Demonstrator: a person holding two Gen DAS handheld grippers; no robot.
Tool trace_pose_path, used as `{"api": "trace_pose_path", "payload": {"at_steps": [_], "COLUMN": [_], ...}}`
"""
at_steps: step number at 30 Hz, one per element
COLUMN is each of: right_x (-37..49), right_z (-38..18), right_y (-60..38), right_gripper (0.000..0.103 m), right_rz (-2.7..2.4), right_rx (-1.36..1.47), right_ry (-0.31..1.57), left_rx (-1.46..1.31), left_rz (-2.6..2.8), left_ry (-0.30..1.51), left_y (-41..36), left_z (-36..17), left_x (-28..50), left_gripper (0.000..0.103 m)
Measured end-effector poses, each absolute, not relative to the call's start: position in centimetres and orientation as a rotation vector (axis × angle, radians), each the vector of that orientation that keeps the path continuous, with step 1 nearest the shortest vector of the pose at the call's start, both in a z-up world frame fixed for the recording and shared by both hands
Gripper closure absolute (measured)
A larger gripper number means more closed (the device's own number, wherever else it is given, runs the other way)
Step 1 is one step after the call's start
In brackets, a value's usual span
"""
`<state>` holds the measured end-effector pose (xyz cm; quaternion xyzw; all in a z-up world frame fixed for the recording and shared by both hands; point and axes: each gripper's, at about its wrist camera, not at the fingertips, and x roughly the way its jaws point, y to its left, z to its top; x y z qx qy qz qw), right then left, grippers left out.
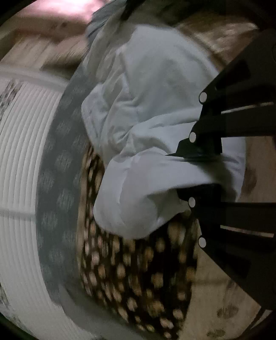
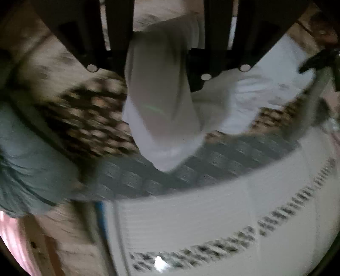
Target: Fold large clothes
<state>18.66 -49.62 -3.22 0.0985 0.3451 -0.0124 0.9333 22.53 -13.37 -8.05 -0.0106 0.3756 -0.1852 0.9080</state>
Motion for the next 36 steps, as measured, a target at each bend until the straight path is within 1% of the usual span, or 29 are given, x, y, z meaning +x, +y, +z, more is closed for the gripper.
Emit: {"api": "trace_pose_path", "payload": {"at_steps": [1,2,3,4,5,6,7,8,9,10,13,16,18,20,25,27,29,32,34,36], "right_x": [19.1,19.4,19.5,19.4,18.7,18.2,17.9,17.7,17.2,16.5,13.9,11.3,10.4,9.4,5.3,3.3,0.6,-2.2,-2.3,-2.0], "right_z": [-4.6,-7.4,-10.2,-12.8,-14.7,-15.1,-14.3,-13.1,-11.4,-9.2,-5.4,-3.5,-3.0,-2.8,-2.2,-0.8,1.0,2.0,1.7,1.2], "right_y": [-51.4,-54.2,-56.3,-58.0,-59.5,-60.1,-60.1,-59.8,-59.2,-58.4,-56.0,-53.3,-51.4,-48.9,-43.5,-42.5,-42.5,-42.9,-43.0,-42.7], "right_gripper": [0.064,0.06,0.047,0.025,0.014,0.008,0.008,0.007,0.007,0.007,0.005,0.003,0.002,0.002,0.002,0.002,0.002,0.002,0.002,0.002], "right_rz": [-0.057,-0.083,-0.096,-0.107,-0.129,-0.162,-0.191,-0.221,-0.241,-0.22,-0.155,-0.108,-0.044,0.052,0.157,0.176,0.166,0.189,0.19,0.174], "right_rx": [0.208,0.275,0.357,0.437,0.506,0.523,0.514,0.49,0.461,0.435,0.375,0.298,0.26,0.214,0.071,0.042,0.046,0.121,0.155,0.155], "right_ry": [0.776,0.862,0.931,0.981,0.984,0.976,0.959,0.932,0.878,0.801,0.672,0.621,0.625,0.651,0.651,0.592,0.473,0.348,0.348,0.376], "left_rx": [0.004,0.024,0.039,0.057,0.057,0.041,0.021,0.006,-0.005,-0.014,-0.038,-0.133,-0.214,-0.254,-0.175,-0.126,-0.1,-0.128,-0.174,-0.172], "left_rz": [-0.405,-0.406,-0.395,-0.365,-0.325,-0.304,-0.283,-0.255,-0.211,-0.192,-0.151,-0.066,-0.018,0.001,0.087,0.117,0.133,0.148,0.141,0.129], "left_ry": [0.789,0.799,0.804,0.819,0.867,0.904,0.921,0.924,0.901,0.878,0.818,0.732,0.675,0.663,0.65,0.623,0.584,0.452,0.382,0.395], "left_y": [-14.9,-16.0,-16.5,-16.8,-16.6,-16.1,-15.3,-14.6,-13.2,-12.1,-8.6,-4.6,-2.3,-1.2,1.1,1.4,2.0,2.6,2.8,2.5], "left_z": [-8.5,-9.1,-9.6,-10.3,-11.2,-11.6,-11.7,-11.5,-10.8,-10.1,-7.7,-4.7,-3.3,-2.8,-3.0,-2.5,-1.4,0.4,1.2,1.1], "left_x": [21.9,21.5,21.4,21.6,21.9,22.1,22.0,22.0,21.3,20.6,19.2,17.0,14.7,13.9,8.8,6.5,3.9,0.0,-1.4,-1.0], "left_gripper": [0.082,0.08,0.073,0.057,0.046,0.031,0.021,0.015,0.003,0.003,0.003,0.003,0.003,0.003,0.003,0.003,0.003,0.003,0.003,0.003]}}
